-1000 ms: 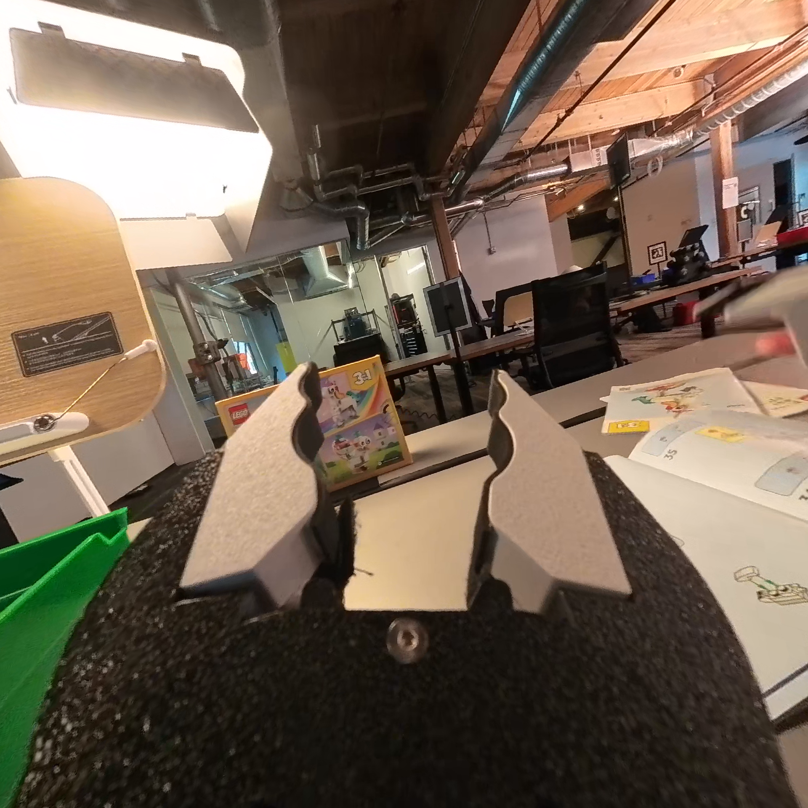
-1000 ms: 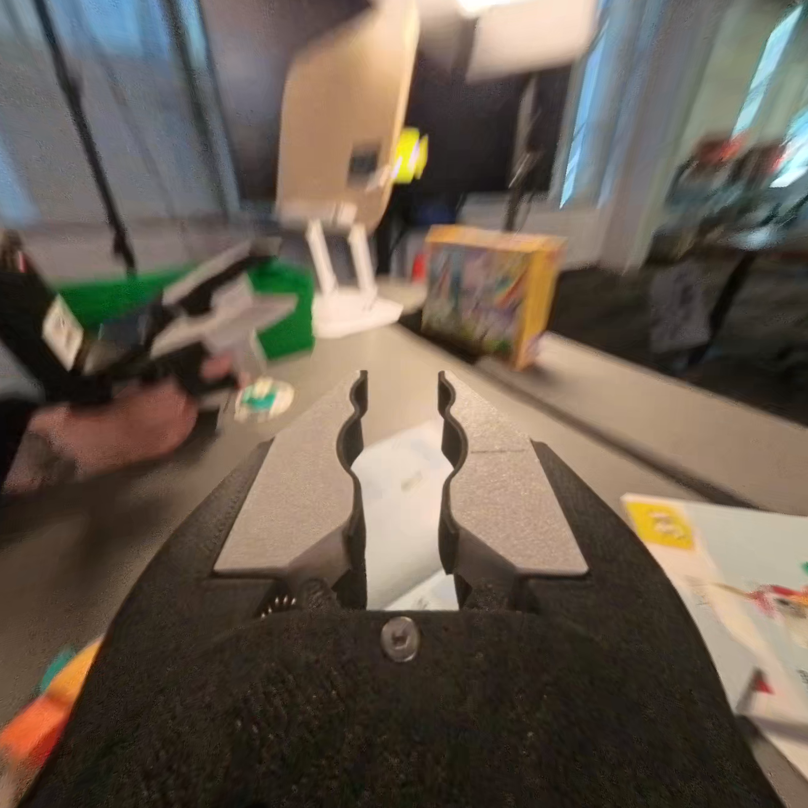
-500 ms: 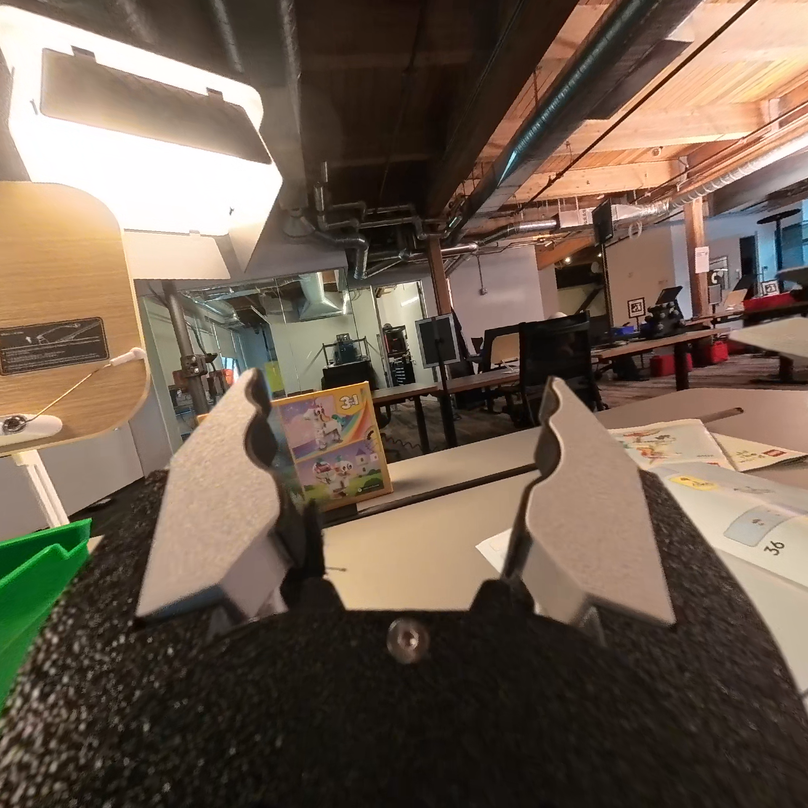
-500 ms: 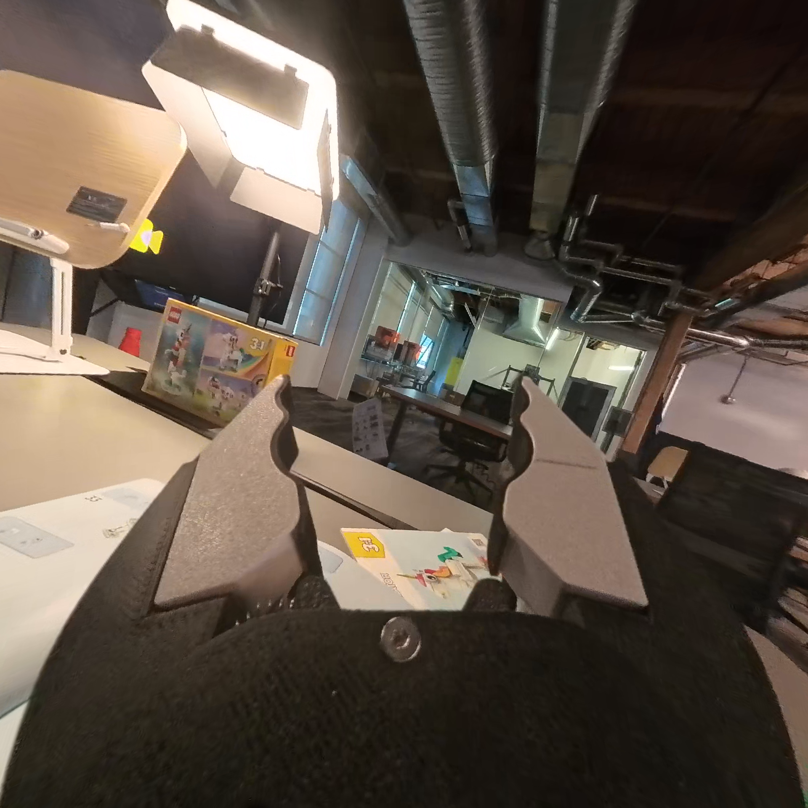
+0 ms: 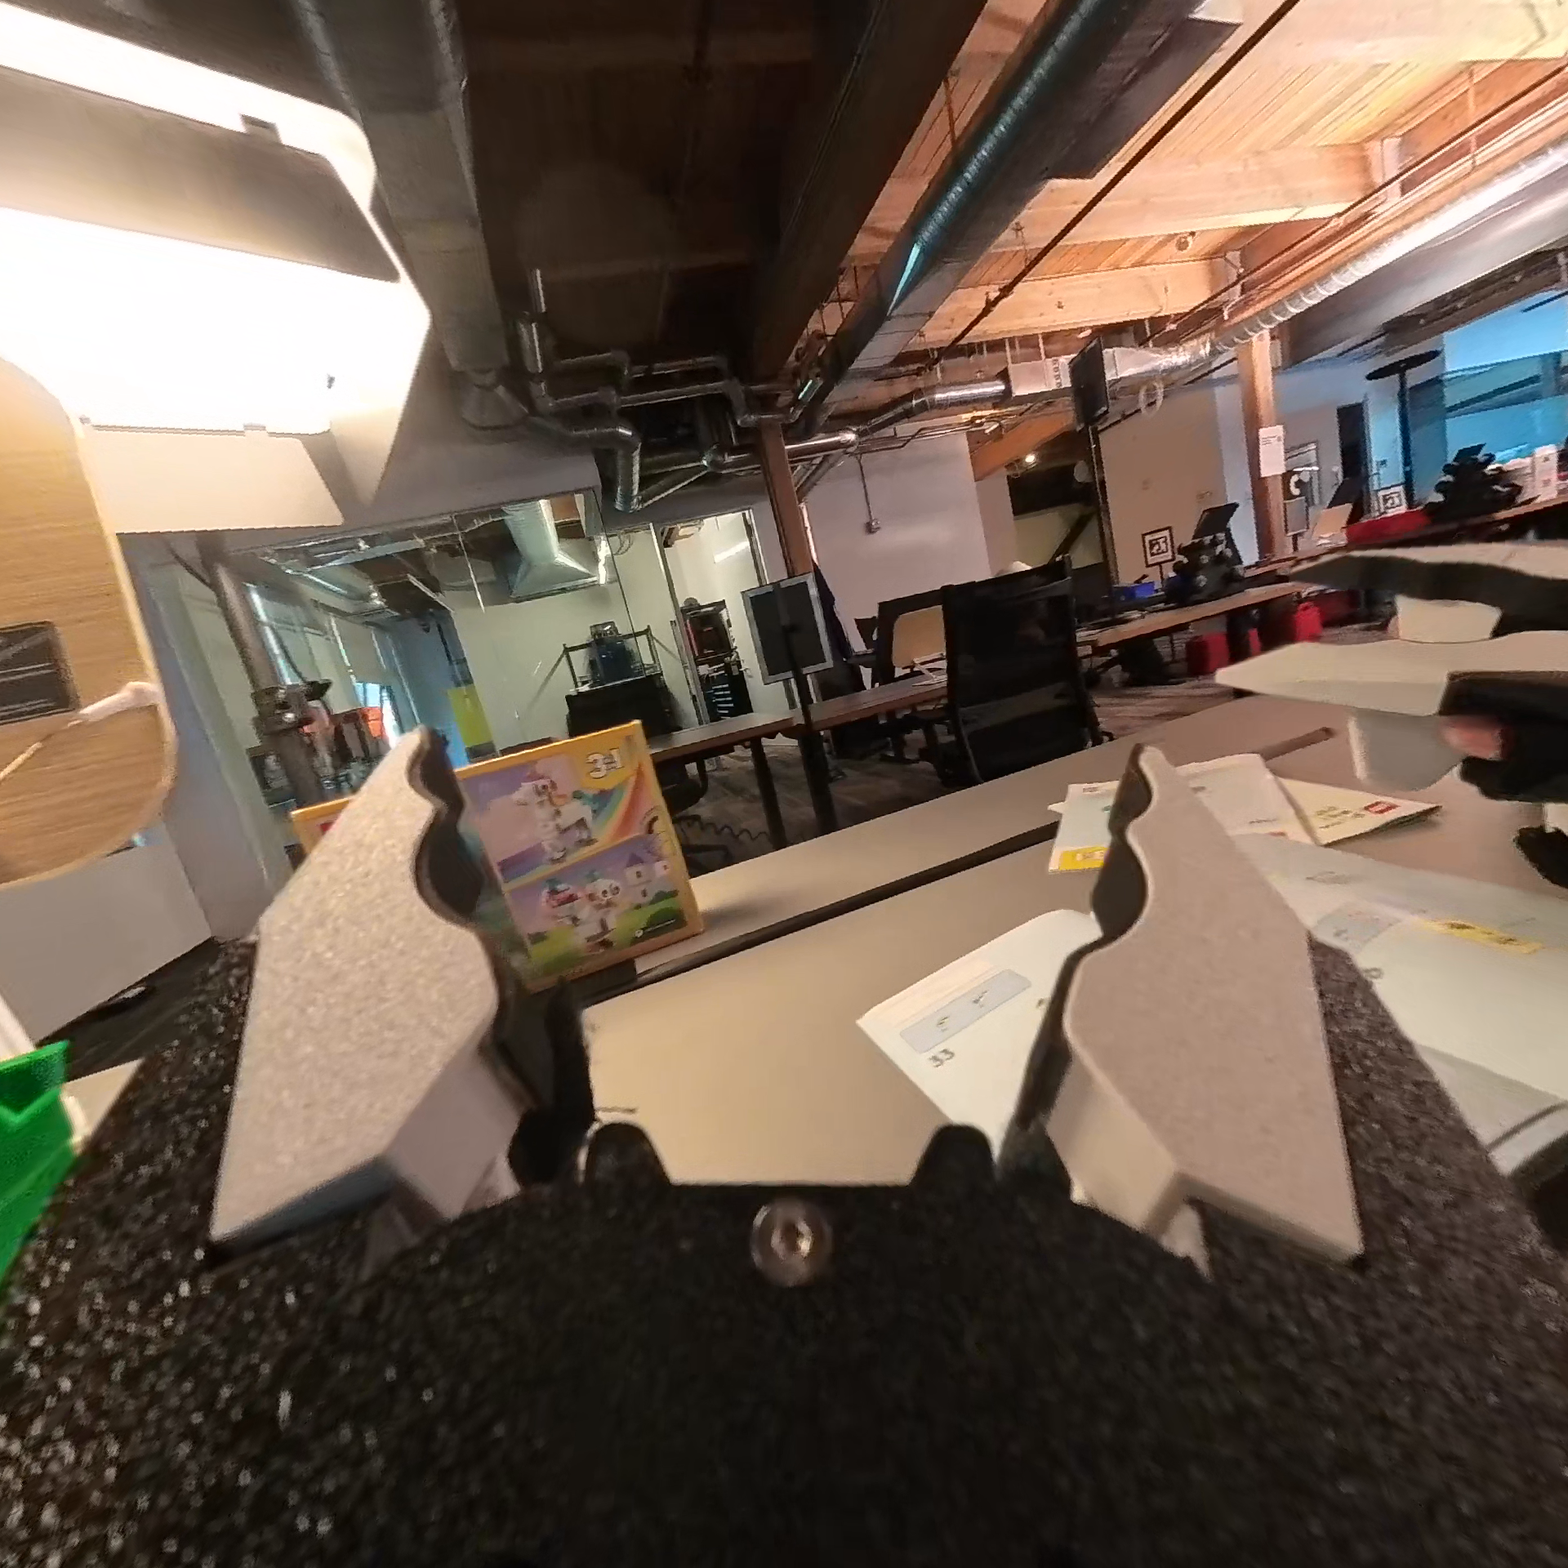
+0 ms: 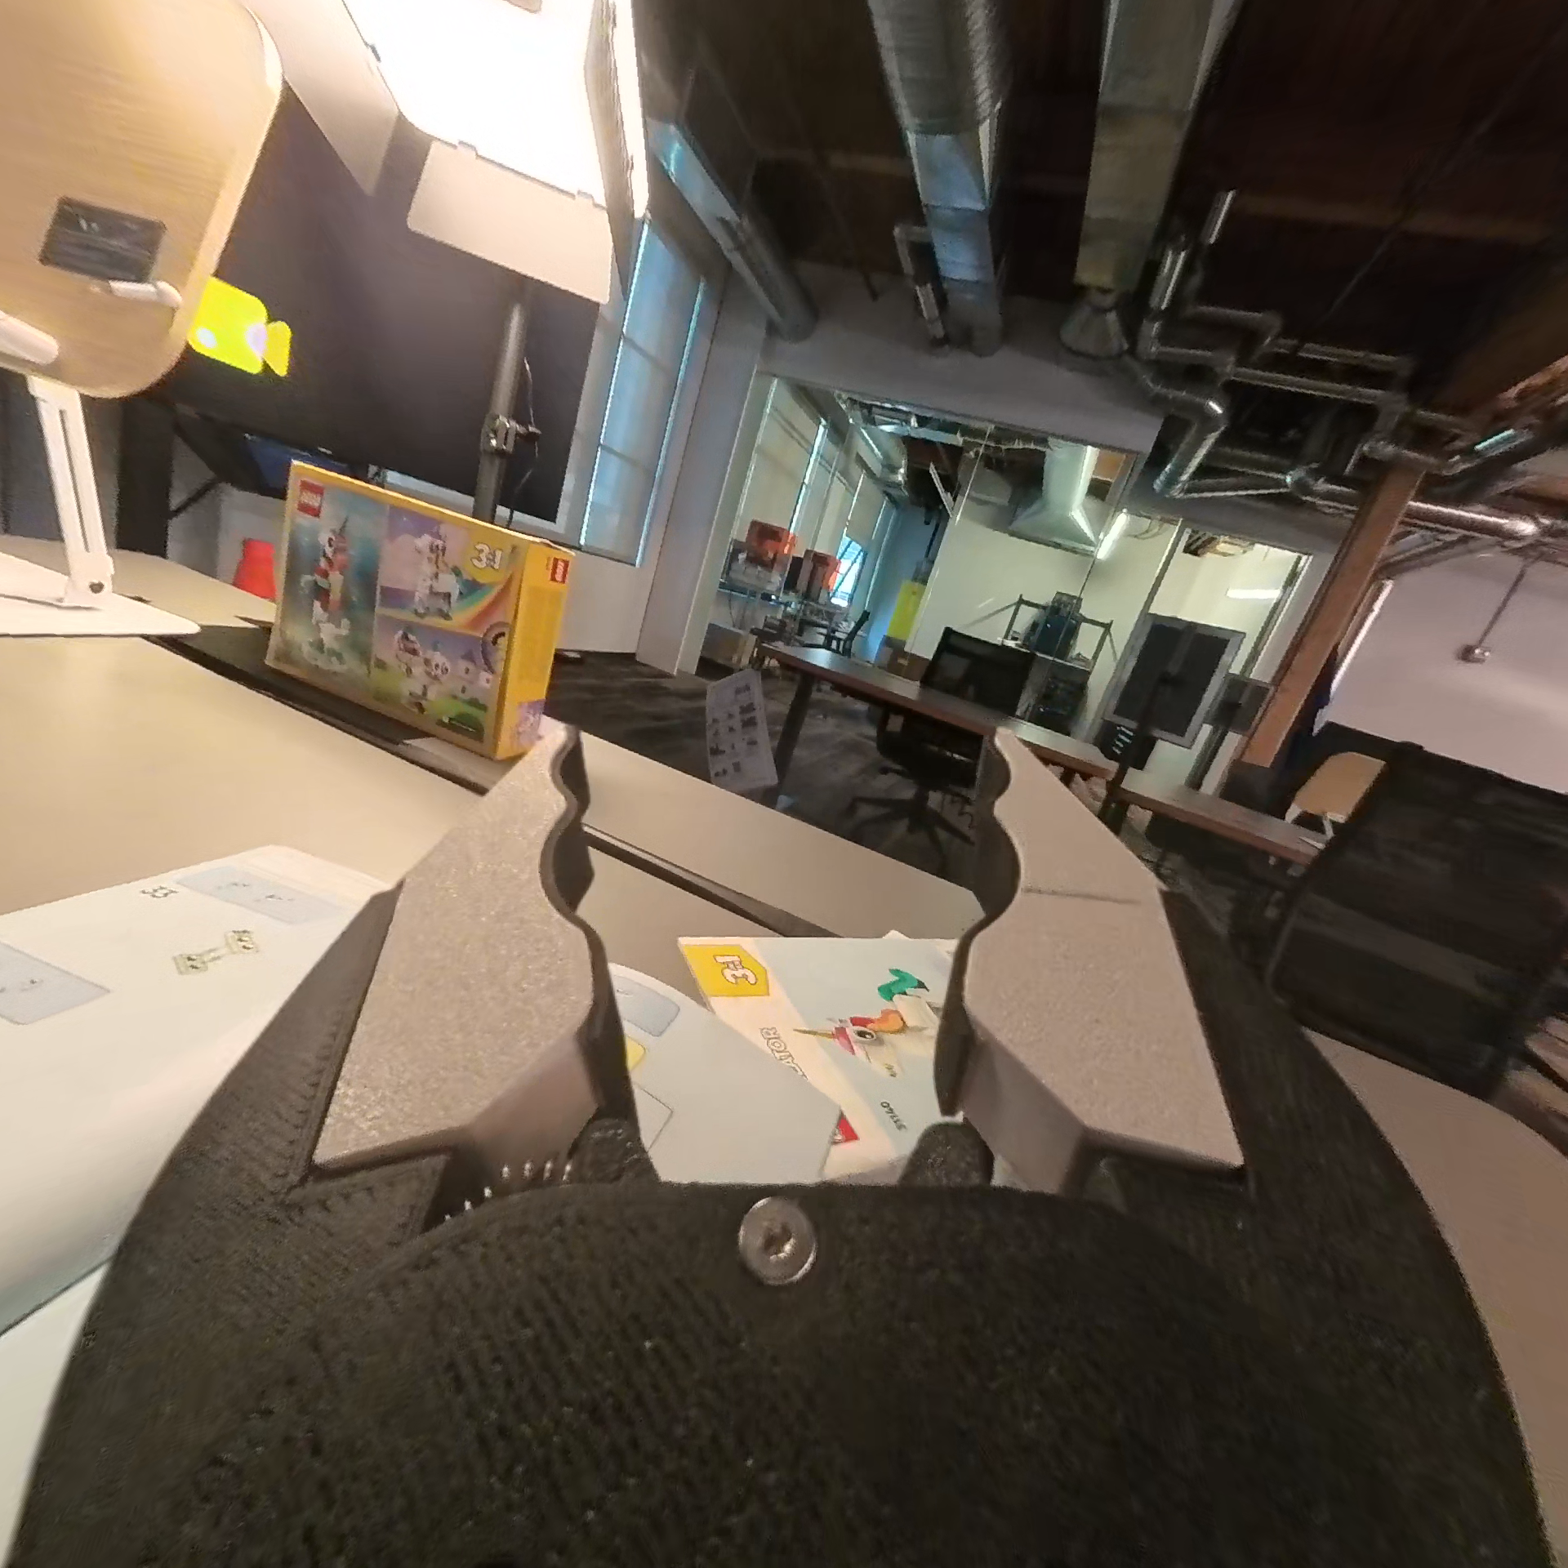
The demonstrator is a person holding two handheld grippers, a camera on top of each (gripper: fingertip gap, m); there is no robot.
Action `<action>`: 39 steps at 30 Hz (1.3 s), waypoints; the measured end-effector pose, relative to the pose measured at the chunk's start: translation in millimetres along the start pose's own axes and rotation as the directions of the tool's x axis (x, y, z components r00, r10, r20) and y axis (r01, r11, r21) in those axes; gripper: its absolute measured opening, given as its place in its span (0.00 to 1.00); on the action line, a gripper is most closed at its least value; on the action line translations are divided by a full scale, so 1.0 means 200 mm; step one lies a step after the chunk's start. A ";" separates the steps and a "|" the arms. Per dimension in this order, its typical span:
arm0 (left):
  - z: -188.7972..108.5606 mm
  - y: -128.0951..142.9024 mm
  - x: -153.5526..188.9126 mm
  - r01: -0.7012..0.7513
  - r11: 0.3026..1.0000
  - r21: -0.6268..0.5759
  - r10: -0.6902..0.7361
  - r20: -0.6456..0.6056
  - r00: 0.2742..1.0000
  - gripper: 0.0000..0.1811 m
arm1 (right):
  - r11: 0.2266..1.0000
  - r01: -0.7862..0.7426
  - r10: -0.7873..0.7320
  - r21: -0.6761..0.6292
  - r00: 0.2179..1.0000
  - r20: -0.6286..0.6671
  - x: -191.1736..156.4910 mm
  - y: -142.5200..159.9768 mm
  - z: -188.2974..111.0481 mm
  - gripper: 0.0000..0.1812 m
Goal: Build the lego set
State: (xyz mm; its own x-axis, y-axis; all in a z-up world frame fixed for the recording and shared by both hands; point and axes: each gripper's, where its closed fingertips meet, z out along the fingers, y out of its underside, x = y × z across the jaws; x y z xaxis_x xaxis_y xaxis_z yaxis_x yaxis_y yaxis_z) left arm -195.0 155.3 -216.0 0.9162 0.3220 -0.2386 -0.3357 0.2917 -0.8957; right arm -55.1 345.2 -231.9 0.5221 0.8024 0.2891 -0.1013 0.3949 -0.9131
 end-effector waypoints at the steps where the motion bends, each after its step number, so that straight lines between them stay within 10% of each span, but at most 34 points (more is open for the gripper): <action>1: 0.00 0.00 -0.02 -0.008 1.000 -0.002 0.008 0.006 1.000 0.80 | 1.000 0.006 -0.006 -0.010 1.000 -0.008 0.01 0.01 0.00 0.50; 7: -0.02 -0.06 -0.03 -0.056 0.998 0.040 0.056 0.007 0.998 0.75 | 0.998 0.049 -0.049 -0.037 0.999 -0.012 -0.01 0.03 0.02 0.47; 10: -0.04 -0.15 0.06 -0.117 0.992 0.046 0.120 -0.084 0.989 0.51 | 0.994 0.106 -0.105 -0.039 0.994 0.010 -0.05 0.03 0.02 0.47; 20: -0.57 -0.61 -0.33 -0.112 0.921 -0.372 0.082 -0.094 0.992 0.28 | 0.988 0.154 -0.151 -0.035 0.986 0.073 -0.14 0.02 0.02 0.43; 22: -0.73 -0.54 -0.57 -0.217 0.797 -0.563 0.198 -0.096 0.975 0.16 | 0.997 0.069 -0.067 -0.025 0.996 0.060 -0.12 0.01 0.02 0.42; 25: -1.02 -0.26 -0.86 -0.274 0.395 -0.877 0.186 -0.216 0.959 0.04 | 0.999 -0.047 0.047 -0.028 0.999 0.007 -0.05 0.01 0.03 0.39; 30: -1.41 0.11 -1.07 -0.257 -0.243 -0.935 0.013 -0.268 0.963 0.00 | 0.991 -0.130 0.130 -0.021 0.991 -0.024 0.00 0.01 0.02 0.36; 33: -1.51 0.24 -1.09 -0.244 -0.399 -0.884 -0.027 -0.254 0.967 0.00 | 0.990 -0.143 0.142 -0.019 0.990 -0.012 -0.01 0.01 0.02 0.35; 39: -1.55 0.38 -1.14 -0.117 -0.480 -0.869 0.043 -0.157 0.987 0.00 | 0.989 -0.149 0.150 -0.010 0.987 0.051 -0.07 -0.01 0.02 0.33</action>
State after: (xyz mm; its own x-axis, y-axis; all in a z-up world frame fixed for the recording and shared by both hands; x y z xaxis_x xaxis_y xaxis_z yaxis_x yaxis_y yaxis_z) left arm -360.8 -175.0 -346.6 0.9239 0.1891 -0.3326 0.2441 -0.9607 0.1321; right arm -65.3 335.0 -232.6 0.4574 0.8741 0.1635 -0.1696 0.2662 -0.9489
